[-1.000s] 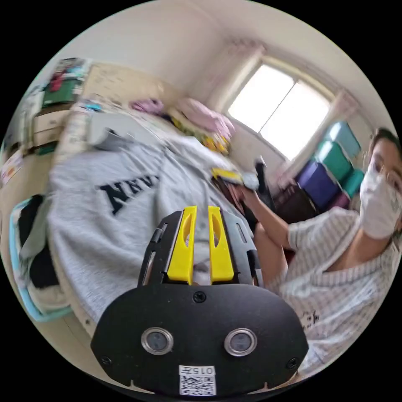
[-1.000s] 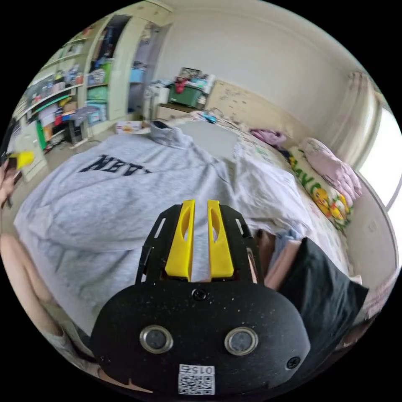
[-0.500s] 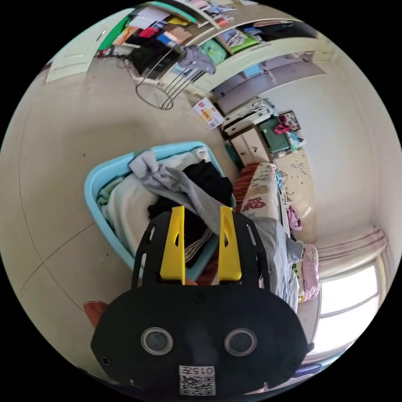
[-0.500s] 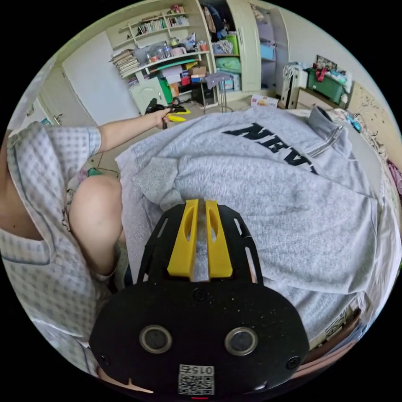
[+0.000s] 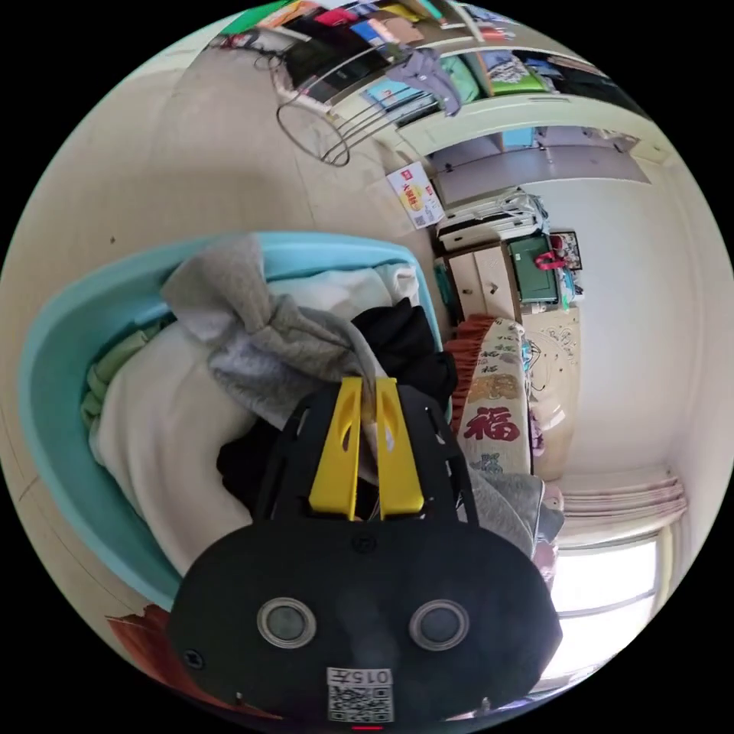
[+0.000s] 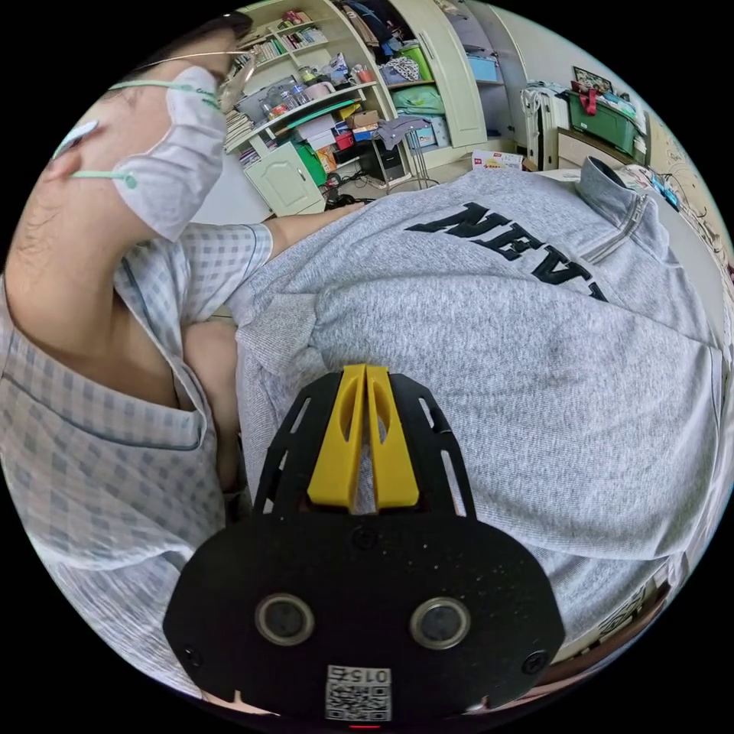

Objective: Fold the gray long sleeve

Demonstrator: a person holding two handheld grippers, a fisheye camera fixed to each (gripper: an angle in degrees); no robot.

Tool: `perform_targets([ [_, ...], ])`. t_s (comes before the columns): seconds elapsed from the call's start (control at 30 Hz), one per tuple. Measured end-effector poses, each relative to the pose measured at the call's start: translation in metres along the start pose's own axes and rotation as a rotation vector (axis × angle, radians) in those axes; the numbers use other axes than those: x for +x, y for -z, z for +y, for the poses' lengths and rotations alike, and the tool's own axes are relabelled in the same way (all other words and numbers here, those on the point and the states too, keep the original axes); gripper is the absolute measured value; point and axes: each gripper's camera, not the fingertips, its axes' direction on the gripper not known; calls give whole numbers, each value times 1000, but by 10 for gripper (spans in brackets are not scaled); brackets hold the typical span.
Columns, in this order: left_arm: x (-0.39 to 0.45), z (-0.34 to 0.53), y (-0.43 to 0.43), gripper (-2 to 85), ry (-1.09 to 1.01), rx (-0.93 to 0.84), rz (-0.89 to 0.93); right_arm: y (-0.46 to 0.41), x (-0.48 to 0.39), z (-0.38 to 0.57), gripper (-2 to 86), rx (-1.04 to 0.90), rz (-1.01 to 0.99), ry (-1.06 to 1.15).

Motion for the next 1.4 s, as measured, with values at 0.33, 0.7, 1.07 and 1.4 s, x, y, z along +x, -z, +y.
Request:
perform_targets([
  [0.33,281,169,153,2,-733,348,100,9,-6,1,-9,14,66,-26],
  [0.7,384,677,107,54,-1844,-331,182,131,36,68,13,230,258,-385],
  [1.07,451,792,93,80,-1918,-639,129,141,61,96,109,215,15,-429],
  [1.4,443,861,10,64,-1946,-778,122,114,35,75,33,58,109,-332],
])
